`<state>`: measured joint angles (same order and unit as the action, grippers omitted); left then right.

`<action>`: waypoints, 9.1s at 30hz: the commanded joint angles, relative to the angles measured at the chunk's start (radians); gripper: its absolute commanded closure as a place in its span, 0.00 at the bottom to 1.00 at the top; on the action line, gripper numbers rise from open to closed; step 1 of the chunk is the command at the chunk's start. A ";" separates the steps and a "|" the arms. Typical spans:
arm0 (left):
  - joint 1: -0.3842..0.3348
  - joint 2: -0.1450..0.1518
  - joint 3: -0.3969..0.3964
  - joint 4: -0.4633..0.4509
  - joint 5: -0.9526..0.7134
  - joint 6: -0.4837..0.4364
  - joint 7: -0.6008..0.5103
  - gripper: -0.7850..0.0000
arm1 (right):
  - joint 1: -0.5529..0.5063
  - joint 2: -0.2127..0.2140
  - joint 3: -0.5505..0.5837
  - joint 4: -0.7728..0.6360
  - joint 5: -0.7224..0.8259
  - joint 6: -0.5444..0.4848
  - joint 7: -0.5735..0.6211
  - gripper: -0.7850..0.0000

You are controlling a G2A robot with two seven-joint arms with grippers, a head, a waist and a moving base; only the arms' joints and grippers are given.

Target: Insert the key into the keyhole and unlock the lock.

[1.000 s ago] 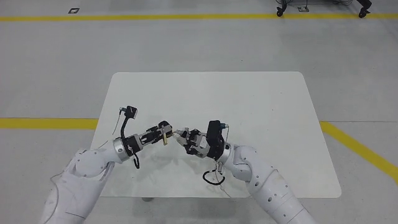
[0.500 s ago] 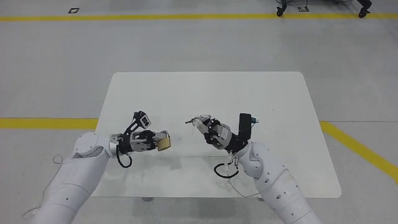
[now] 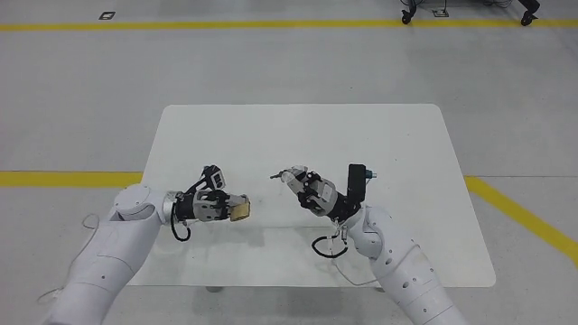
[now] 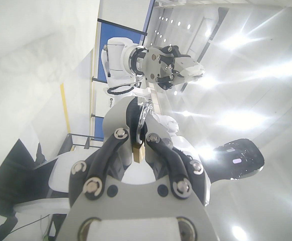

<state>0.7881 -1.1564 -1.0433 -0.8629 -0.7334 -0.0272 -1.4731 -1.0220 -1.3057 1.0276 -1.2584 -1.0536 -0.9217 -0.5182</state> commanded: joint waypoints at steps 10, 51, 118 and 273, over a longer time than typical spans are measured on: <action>-0.004 0.016 0.070 -0.096 0.004 0.515 0.140 1.00 | 0.012 0.043 0.002 -0.182 -0.552 -0.042 -0.063 1.00; -0.030 0.072 0.188 -0.131 -0.043 0.527 0.231 1.00 | -0.059 0.123 -0.096 -0.258 -1.051 0.301 -0.243 1.00; 0.122 0.114 0.046 -0.397 0.049 0.537 0.566 1.00 | -0.191 0.159 -0.104 -0.450 -1.244 0.512 0.125 1.00; 0.407 0.129 -0.075 -0.834 0.713 0.214 0.908 1.00 | -0.085 0.110 -0.204 -0.381 -1.227 0.357 0.434 1.00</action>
<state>1.1954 -1.0268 -1.1181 -1.6978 -0.0240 0.1876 -0.5631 -1.1072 -1.1951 0.8230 -1.6408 -2.2818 -0.5662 -0.0854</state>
